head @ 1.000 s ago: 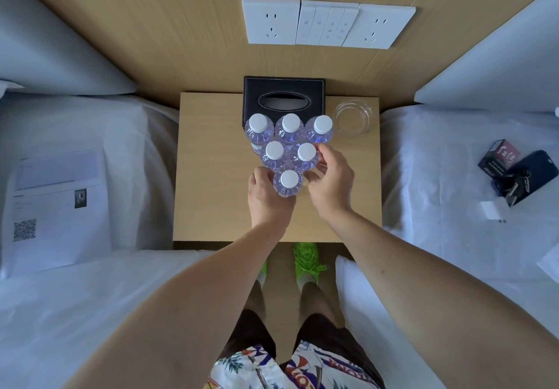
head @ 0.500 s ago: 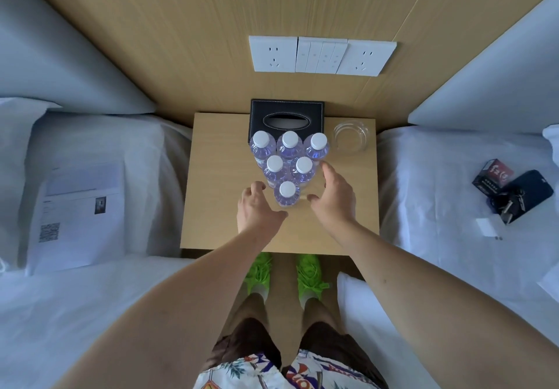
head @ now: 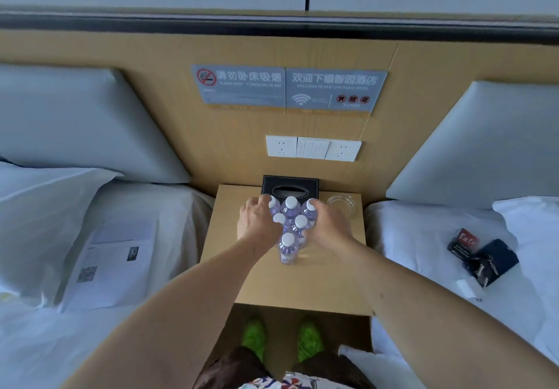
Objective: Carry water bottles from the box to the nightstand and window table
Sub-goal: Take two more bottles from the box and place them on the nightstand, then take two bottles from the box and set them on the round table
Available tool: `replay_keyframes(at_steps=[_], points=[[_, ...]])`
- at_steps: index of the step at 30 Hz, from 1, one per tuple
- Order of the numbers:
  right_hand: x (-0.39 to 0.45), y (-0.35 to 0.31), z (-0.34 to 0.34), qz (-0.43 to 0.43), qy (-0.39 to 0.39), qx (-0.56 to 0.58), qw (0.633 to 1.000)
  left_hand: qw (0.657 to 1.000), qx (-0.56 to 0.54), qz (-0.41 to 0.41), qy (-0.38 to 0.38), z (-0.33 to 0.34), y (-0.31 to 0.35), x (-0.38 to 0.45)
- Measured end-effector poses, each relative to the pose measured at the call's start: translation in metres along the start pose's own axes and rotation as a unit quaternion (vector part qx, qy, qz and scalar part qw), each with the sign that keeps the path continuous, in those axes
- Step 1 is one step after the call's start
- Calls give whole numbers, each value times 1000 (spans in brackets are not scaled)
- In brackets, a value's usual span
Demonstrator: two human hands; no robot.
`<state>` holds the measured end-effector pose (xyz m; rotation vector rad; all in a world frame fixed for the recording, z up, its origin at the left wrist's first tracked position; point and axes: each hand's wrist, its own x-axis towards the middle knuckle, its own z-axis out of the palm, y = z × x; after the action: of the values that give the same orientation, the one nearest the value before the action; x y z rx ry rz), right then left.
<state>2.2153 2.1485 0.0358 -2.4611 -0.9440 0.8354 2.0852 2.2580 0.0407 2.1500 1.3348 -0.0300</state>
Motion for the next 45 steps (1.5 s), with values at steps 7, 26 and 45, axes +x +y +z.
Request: replay_keyframes(at_steps=[7, 26, 45], points=[[-35, -38, -35, 0, 101, -28, 994, 991, 23, 130, -9, -44, 32, -1], [-331, 34, -65, 279, 395, 39, 874, 835, 92, 520, -154, -6, 174, -217], [-958, 110, 192, 659, 526, 152, 516, 443, 125, 815, -352, 144, 30, -873]])
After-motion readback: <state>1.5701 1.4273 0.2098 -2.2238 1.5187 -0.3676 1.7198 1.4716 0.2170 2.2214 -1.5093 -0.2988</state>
